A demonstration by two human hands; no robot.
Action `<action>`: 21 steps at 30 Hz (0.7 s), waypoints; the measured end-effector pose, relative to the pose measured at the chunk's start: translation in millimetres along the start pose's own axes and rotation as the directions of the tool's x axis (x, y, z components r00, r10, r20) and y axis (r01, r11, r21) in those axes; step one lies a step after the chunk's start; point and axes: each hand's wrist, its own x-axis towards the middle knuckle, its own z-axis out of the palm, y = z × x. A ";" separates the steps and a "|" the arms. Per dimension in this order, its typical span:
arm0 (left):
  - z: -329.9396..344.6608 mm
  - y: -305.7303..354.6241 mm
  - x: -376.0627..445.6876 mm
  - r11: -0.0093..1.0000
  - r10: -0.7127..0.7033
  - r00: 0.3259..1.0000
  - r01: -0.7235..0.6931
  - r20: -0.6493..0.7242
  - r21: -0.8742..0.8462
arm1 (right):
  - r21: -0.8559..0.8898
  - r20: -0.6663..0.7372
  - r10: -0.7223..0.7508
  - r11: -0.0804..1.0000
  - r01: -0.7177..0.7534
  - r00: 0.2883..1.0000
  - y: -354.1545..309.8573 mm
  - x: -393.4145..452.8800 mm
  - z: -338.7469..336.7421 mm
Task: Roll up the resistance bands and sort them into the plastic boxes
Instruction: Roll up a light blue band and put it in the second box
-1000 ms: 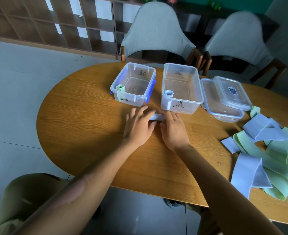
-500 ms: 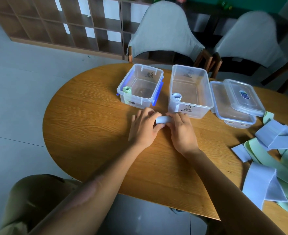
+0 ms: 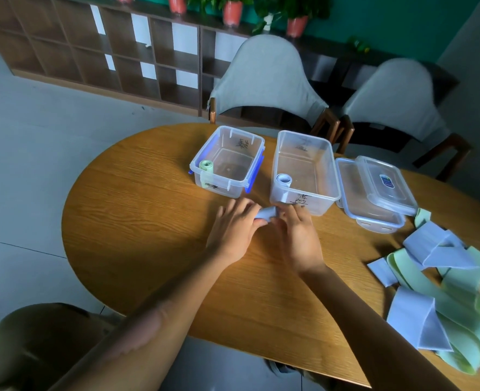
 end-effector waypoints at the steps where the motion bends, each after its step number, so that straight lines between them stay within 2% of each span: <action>1: 0.0 0.4 -0.3 1.000 0.004 1.000 -0.003 -0.014 0.011 | -0.034 0.003 -0.014 0.999 0.014 1.000 -1.7 1.8 -4.1; 5: 1.5 1.5 -0.6 0.998 0.005 1.000 -0.004 -0.017 0.061 | -0.157 0.014 -0.123 0.980 0.124 0.992 -4.8 9.3 -29.1; 9: 0.9 0.3 0.5 1.000 0.003 0.999 -0.004 0.043 0.023 | -0.208 -0.004 -0.153 0.967 0.149 0.988 3.3 31.0 -63.9; 14: 1.9 -1.2 0.2 1.000 -0.007 0.999 0.007 0.033 0.012 | -0.289 0.032 -0.185 0.939 0.186 0.982 14.3 68.2 -97.6; 17: 2.6 -1.5 0.5 1.000 -0.017 0.999 0.017 0.033 -0.005 | -0.338 0.118 -0.146 0.924 0.178 0.982 17.8 89.8 -108.6; 21: 1.0 -0.6 0.5 0.999 -0.023 0.999 0.023 0.033 -0.023 | -0.359 0.189 0.000 0.931 0.069 0.982 21.0 108.3 -104.5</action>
